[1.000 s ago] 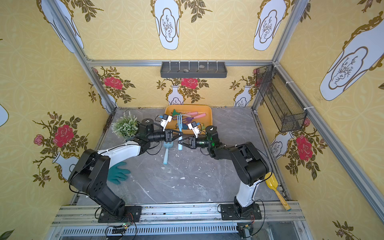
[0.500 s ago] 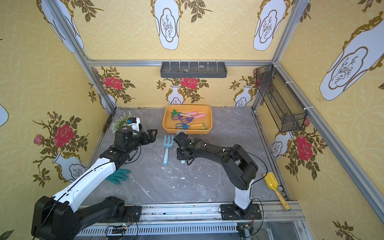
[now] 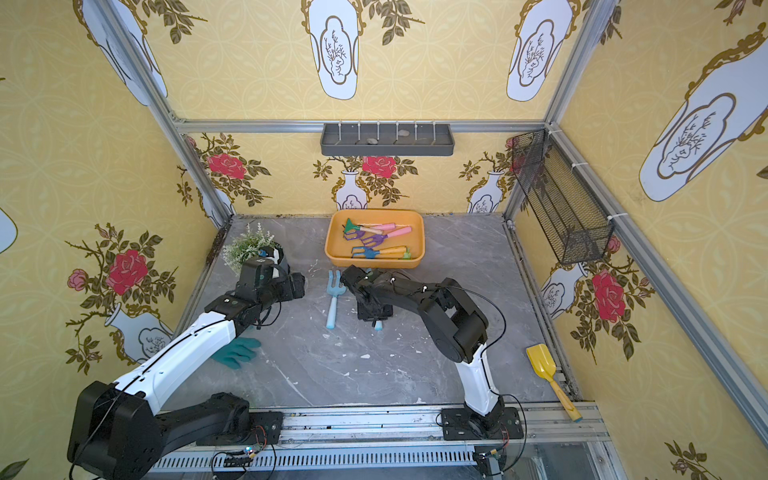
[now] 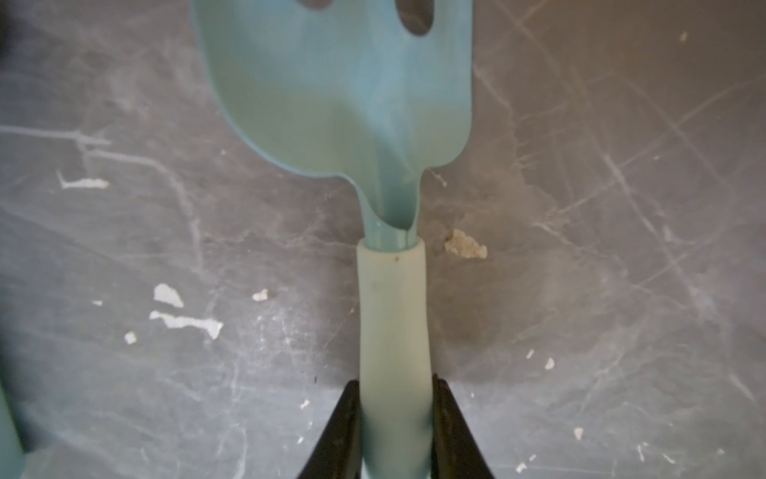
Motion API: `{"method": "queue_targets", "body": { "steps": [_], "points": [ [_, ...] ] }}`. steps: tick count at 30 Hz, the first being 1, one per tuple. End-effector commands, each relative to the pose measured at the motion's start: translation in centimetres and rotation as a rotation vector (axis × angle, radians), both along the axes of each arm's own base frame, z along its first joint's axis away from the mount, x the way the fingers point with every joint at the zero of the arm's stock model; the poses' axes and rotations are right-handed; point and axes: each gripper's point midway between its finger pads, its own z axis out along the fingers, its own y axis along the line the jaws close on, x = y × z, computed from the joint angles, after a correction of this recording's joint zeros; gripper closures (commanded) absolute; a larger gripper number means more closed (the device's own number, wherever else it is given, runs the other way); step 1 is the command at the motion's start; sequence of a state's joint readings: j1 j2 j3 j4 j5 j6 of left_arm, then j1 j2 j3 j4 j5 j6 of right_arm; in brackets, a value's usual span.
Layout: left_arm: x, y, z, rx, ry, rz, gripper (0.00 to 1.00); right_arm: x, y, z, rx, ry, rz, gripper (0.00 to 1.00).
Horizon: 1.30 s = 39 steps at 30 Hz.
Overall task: Take the hand rake out of the storage box
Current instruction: Place the rake at the center of the board.
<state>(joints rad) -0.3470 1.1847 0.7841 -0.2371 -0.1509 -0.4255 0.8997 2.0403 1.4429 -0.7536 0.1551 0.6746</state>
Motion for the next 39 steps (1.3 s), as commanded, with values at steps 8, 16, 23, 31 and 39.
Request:
{"method": "queue_targets", "body": {
  "steps": [8, 16, 23, 31, 39],
  "points": [
    [-0.9, -1.5, -0.1, -0.032, 0.007, -0.054, 0.03, 0.8, 1.9, 0.7, 0.137, -0.018, 0.046, 0.59],
    [-1.9, -4.6, -2.3, -0.029, 0.063, -0.103, 0.06, 1.3, 3.0, 0.4, 0.286, -0.021, 0.035, 0.76],
    [-2.6, -5.5, -4.4, -0.052, 0.111, -0.105, 0.11, 2.3, 3.9, -0.5, 0.311, -0.026, 0.003, 0.87],
    [-3.6, -8.1, -5.9, -0.059, 0.144, -0.154, 0.14, 1.6, 5.1, 1.0, 0.367, -0.053, 0.008, 0.64],
    [-4.8, -10.3, -8.7, -0.032, 0.219, -0.200, 0.14, 0.7, 6.0, 3.9, 0.500, -0.074, 0.056, 0.60]
  ]
}}
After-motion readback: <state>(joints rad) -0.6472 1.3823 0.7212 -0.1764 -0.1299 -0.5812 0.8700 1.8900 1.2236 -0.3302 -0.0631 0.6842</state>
